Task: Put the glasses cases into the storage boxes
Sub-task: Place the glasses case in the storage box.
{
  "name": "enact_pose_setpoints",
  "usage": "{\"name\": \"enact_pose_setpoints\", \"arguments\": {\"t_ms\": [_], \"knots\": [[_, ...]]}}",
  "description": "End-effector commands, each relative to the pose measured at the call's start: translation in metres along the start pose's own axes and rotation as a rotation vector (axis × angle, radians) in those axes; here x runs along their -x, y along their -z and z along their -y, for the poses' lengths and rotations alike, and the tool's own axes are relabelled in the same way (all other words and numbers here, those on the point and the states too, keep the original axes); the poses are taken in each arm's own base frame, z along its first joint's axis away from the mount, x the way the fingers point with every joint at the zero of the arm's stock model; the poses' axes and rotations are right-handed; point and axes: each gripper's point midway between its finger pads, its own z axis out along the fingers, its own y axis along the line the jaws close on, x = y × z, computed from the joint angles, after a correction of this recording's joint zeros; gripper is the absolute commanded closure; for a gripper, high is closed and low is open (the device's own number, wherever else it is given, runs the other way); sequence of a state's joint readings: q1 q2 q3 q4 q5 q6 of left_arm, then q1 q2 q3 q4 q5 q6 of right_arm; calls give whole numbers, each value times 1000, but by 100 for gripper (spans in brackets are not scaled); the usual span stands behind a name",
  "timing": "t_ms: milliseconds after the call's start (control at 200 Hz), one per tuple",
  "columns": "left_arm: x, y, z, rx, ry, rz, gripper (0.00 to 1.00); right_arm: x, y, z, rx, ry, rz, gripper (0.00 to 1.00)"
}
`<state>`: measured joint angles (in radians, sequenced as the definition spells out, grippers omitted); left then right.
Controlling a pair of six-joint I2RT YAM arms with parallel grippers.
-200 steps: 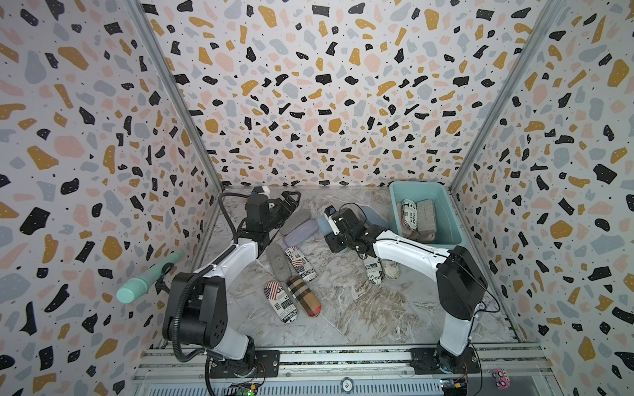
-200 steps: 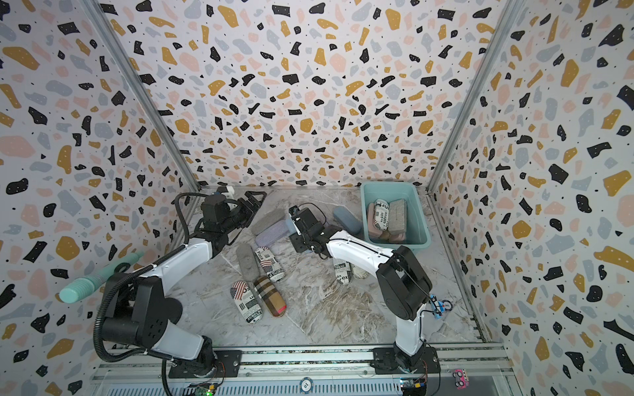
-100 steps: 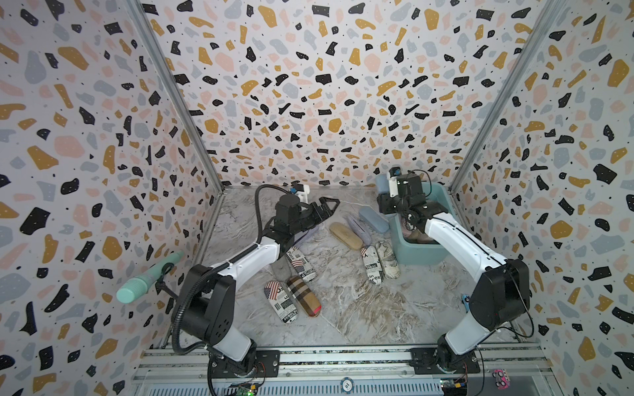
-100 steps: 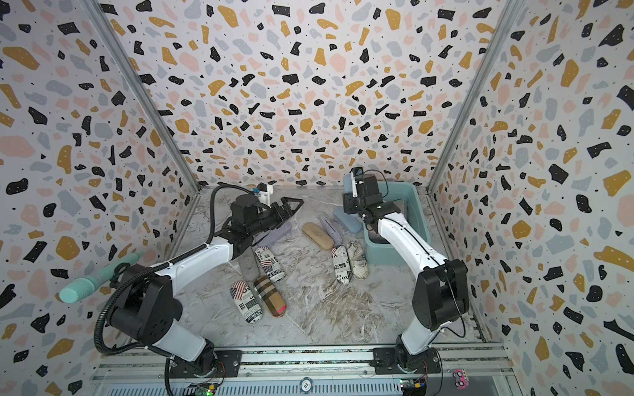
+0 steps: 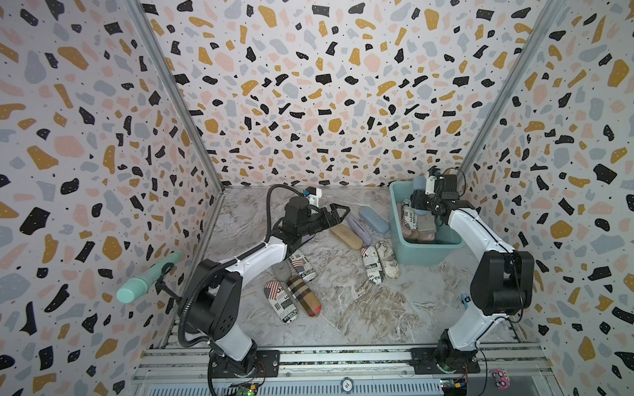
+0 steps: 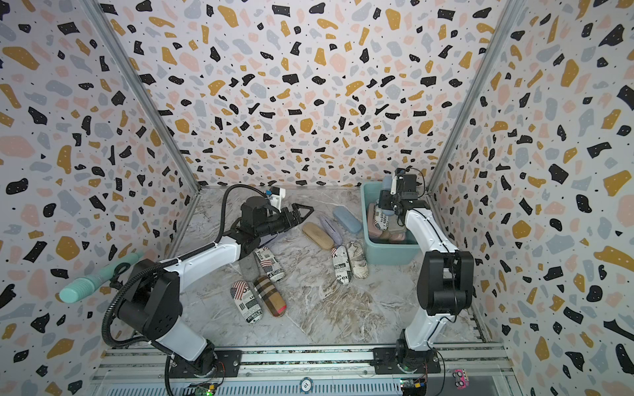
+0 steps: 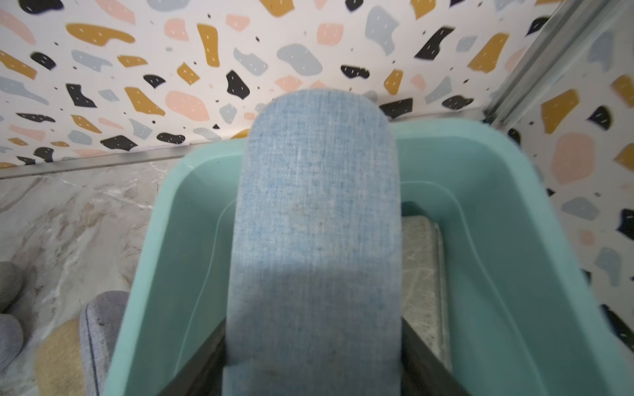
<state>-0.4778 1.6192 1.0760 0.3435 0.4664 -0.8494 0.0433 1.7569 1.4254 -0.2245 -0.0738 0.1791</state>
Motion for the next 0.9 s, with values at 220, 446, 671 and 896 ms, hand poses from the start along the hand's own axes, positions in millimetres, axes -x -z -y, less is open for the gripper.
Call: {"name": "enact_pose_setpoints", "arguments": {"t_ms": [220,446,671,896], "knots": [[6,-4,3,-8,-36,-2,0,-15,-27,-45,237,-48,-45,35],[5,-5,2,-5,-34,-6,0,-17,-33,-51,264,-62,-57,31],[5,-5,2,-3,-36,-6,0,-11,-30,-53,273,-77,-48,26],[7,-4,4,-6,-40,-2,0,0,-13,-54,267,-81,-5,26]]}}
